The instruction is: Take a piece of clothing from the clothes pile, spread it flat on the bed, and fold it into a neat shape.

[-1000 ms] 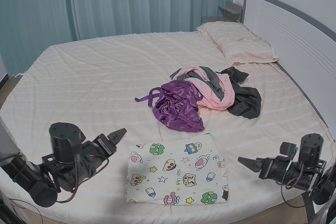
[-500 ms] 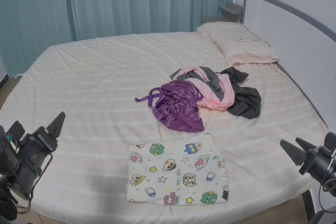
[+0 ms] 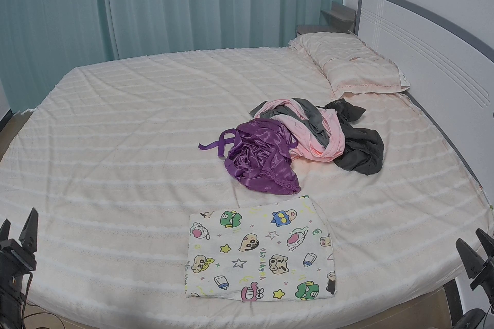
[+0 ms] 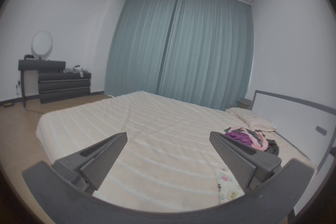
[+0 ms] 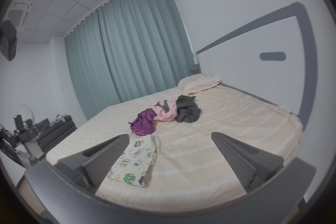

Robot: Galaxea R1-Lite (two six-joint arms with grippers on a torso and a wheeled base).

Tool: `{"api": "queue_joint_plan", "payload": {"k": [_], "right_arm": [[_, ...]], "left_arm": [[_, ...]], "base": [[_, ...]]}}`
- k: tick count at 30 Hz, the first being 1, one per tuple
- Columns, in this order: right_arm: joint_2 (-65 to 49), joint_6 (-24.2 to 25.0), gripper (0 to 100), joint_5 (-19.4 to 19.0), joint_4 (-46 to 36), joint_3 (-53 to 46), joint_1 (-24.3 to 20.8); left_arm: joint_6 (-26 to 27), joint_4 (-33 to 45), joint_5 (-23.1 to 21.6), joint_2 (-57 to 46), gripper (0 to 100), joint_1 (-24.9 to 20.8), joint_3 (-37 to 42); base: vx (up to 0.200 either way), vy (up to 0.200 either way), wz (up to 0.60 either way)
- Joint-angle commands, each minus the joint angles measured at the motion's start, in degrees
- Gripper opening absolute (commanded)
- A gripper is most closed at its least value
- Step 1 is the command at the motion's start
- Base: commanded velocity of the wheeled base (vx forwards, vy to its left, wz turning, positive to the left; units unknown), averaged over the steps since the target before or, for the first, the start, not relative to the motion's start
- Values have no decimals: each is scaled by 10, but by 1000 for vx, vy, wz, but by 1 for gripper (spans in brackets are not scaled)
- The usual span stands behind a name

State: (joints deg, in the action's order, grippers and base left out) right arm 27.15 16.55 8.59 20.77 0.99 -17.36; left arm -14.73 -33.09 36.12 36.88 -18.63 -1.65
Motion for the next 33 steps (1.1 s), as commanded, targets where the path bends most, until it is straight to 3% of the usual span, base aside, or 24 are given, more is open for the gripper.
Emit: {"api": "queue_joint_plan", "payload": {"k": [1,5,10,11,15,17,18,22,23,26,33], "right_arm": [[-165,-51,100,3,-89,-10,86],[-216,-92,100,-5,-148,-10,104],[-220,-95,100,-9,-163,-10,131],[-234,-100,100,-22,-169,-9,158],[-271,-164,100,-37,-180,-8,174],[-271,-166,100,-37,-180,-8,174],[-271,-180,100,-37,-180,-8,174],[-271,-183,100,-54,-180,-8,175],[-271,-184,100,-89,-204,-10,174],[-271,-178,100,-101,-232,-3,174],[-271,-178,100,-102,-225,-5,174]], "left_arm": [[61,79,32,-176,100,59,12],[97,95,33,-217,100,85,16],[141,144,33,-280,100,111,16],[158,178,31,-314,100,126,16],[151,206,25,-334,100,174,16],[151,207,24,-335,100,175,16],[171,237,3,-369,100,188,16],[160,249,4,-369,100,188,16],[157,270,1,-369,100,188,16],[156,281,-8,-369,100,188,16],[154,283,-109,-369,100,188,16]], "base": [[0,0,0],[0,0,0],[0,0,0],[0,0,0],[0,0,0],[0,0,0],[0,0,0],[0,0,0],[0,0,0],[0,0,0],[0,0,0]]}}
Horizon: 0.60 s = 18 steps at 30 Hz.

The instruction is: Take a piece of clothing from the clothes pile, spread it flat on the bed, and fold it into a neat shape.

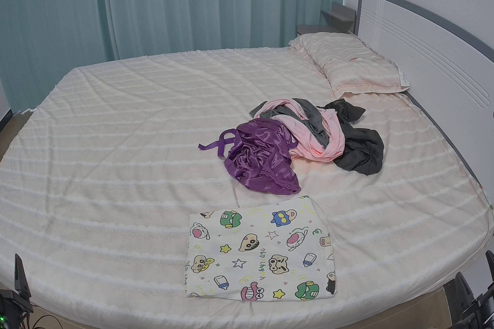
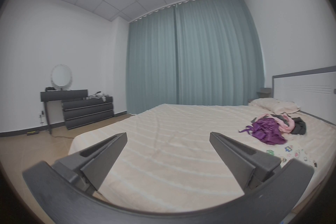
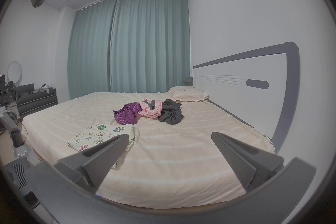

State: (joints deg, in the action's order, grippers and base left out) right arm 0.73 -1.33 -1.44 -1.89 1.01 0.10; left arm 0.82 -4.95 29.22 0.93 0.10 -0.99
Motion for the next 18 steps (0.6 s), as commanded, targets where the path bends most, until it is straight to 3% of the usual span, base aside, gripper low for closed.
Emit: {"api": "queue_joint_plan", "payload": {"k": [1,3,4,7,18], "right_arm": [[-6,2,100,-1,1,-5,-1],[-6,1,100,-1,3,-5,-1],[-6,1,100,-1,2,-5,-1],[-6,1,100,-1,2,-5,-1],[-7,7,100,-1,15,-10,0]], "left_arm": [[0,1,-42,-9,100,1,10],[0,2,-94,-9,100,1,10],[-1,3,-98,-9,100,1,10],[-1,4,-185,-9,100,1,10],[2,24,-274,-9,100,0,5]], "base": [[0,0,0],[0,0,0],[0,0,0],[0,0,0],[0,0,0]]}}
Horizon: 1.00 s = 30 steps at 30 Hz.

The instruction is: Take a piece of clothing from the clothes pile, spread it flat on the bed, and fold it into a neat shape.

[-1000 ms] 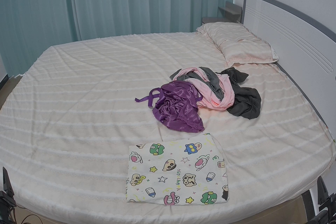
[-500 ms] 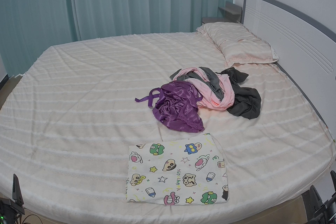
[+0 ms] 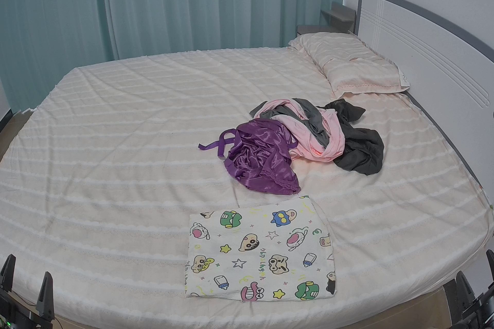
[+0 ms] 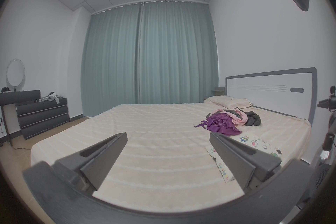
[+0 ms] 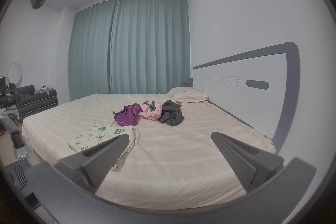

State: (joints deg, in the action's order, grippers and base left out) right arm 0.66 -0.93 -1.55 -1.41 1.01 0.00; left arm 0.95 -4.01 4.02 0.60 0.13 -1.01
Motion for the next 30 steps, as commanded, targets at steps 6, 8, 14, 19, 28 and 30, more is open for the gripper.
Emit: {"api": "queue_joint_plan", "payload": {"k": [6,8,14,19,28,30], "right_arm": [[-7,2,100,1,12,-10,0],[-7,2,100,1,12,-10,1],[-7,2,100,1,12,-10,1],[-7,2,100,1,12,-10,1],[-7,2,100,1,12,-10,1],[-7,1,100,1,12,-10,0]], "left_arm": [[-3,20,-22,-6,100,0,4],[-5,20,-16,-6,100,0,4],[-2,20,56,-6,100,0,5],[-2,20,64,-6,100,0,5],[3,20,-27,-6,100,0,5],[-3,20,-26,-6,100,0,4]], "base": [[0,0,0],[0,0,0],[0,0,0],[0,0,0],[0,0,0],[0,0,0]]}}
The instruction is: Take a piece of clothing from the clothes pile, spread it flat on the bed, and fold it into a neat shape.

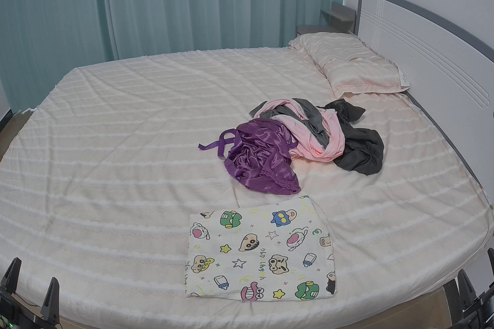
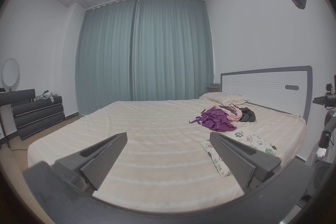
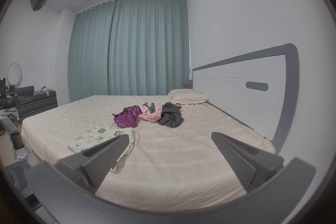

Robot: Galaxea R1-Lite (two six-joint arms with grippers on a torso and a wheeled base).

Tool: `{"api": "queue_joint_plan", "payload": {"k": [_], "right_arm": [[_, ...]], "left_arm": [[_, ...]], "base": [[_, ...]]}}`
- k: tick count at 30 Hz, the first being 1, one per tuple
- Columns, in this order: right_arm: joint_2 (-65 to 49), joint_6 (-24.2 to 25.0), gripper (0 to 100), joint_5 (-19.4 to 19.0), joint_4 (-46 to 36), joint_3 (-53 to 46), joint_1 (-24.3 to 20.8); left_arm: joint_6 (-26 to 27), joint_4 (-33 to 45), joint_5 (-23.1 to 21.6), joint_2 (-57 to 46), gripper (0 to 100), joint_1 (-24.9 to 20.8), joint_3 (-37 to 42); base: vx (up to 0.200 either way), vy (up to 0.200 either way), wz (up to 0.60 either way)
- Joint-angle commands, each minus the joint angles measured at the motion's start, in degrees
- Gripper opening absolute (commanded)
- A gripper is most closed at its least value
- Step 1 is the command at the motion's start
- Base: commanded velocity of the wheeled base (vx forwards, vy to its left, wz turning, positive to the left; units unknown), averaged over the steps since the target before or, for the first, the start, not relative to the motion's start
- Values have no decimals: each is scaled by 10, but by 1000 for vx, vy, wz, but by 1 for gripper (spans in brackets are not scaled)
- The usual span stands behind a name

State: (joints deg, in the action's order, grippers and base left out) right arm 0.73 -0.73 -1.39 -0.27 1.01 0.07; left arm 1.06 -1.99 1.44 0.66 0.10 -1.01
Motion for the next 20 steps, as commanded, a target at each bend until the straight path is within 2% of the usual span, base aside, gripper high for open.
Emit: {"api": "queue_joint_plan", "payload": {"k": [1,3,12,17,20], "right_arm": [[-7,-1,100,0,0,-10,0],[-7,-1,100,0,0,-10,0],[-7,0,100,0,0,-10,-1],[-7,0,100,0,0,-10,0],[-7,0,100,0,0,-10,0]], "left_arm": [[-15,0,-2,-7,100,0,5],[-35,-3,-1,-7,100,0,5],[-49,-4,4,-7,100,0,6],[-84,-6,30,-7,100,0,6],[-86,-10,17,-7,100,0,6]], "base": [[0,0,0],[0,0,0],[0,0,0],[0,0,0],[0,0,0]]}}
